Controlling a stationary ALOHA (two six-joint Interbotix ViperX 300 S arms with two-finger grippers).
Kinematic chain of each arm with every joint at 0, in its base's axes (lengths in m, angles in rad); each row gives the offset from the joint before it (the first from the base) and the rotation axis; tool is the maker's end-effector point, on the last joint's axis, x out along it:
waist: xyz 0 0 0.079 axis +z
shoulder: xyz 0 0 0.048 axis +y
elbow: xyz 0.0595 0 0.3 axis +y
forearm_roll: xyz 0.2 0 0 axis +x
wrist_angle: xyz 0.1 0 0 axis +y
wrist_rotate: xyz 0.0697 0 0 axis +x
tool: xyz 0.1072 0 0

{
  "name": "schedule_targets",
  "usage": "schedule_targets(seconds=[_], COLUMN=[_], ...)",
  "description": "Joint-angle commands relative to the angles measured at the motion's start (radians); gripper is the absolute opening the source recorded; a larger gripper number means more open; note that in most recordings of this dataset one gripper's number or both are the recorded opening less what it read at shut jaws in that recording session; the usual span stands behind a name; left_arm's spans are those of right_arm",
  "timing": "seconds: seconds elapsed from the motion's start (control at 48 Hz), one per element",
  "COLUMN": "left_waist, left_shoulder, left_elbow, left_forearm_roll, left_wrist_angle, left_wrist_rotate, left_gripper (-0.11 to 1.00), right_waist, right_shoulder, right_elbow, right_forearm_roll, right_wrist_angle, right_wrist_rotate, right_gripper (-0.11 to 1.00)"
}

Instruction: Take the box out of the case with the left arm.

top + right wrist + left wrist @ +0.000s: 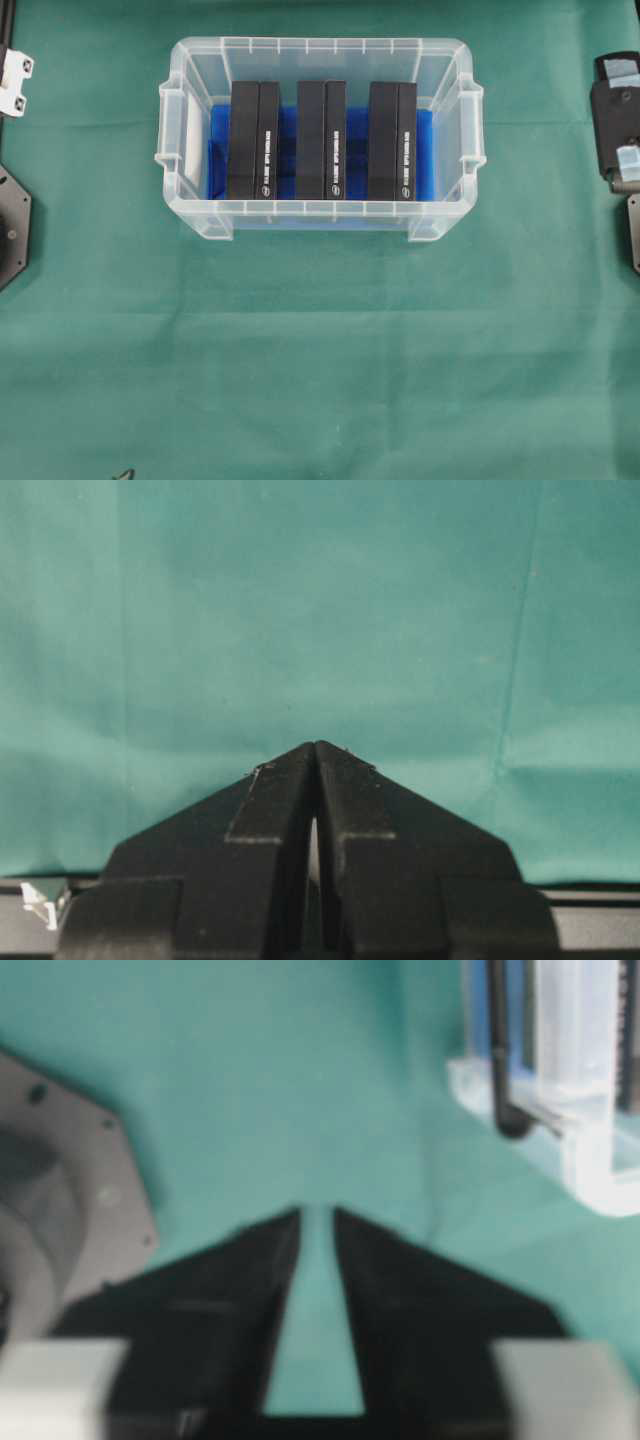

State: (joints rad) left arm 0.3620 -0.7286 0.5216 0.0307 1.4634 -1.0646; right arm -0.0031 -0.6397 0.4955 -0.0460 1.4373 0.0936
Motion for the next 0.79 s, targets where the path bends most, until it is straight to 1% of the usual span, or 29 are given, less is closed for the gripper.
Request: schedule_targets(seconds=[0.0,0.167,0.208,0.25,0.584,0.771], left_waist=[0.005,0.005,0.005,0.005,0.003,0.005], left_shoulder=[-0.002,-0.002,-0.002,-0.002,0.000,0.002], left_elbow=[-0.023,-0.021,-0.021,-0.021,-0.023,-0.023], left_forearm_roll=[-0.003,0.003,0.005,0.005,0.005,0.002], left_wrist_angle=[-0.003,-0.011,-0.015,-0.021,-0.038,-0.067], left_wrist_rotate=[-0.005,-0.002,-0.002,-0.002,-0.005,-0.008], left_gripper=[0.23,0.73,0.82,0.87,0.86,0.86], right_waist=[-0.002,-0.002,-0.002,-0.002,0.000,-0.002], right_shoulder=[0.002,0.002,0.002,0.002,0.002,0.000], right_elbow=[-0.028,-0.028,-0.028,-0.028,-0.028,-0.028], right_forearm_roll=[-0.002,-0.003,-0.003,-0.003,-0.003,-0.003], right_wrist_angle=[0.000,0.000,0.000,0.000,0.003,0.003], right_wrist_rotate=[0.002,0.002,0.002,0.000,-0.002,-0.002], right_gripper=[0.02,0.02,0.02,0.02,0.02,0.02])
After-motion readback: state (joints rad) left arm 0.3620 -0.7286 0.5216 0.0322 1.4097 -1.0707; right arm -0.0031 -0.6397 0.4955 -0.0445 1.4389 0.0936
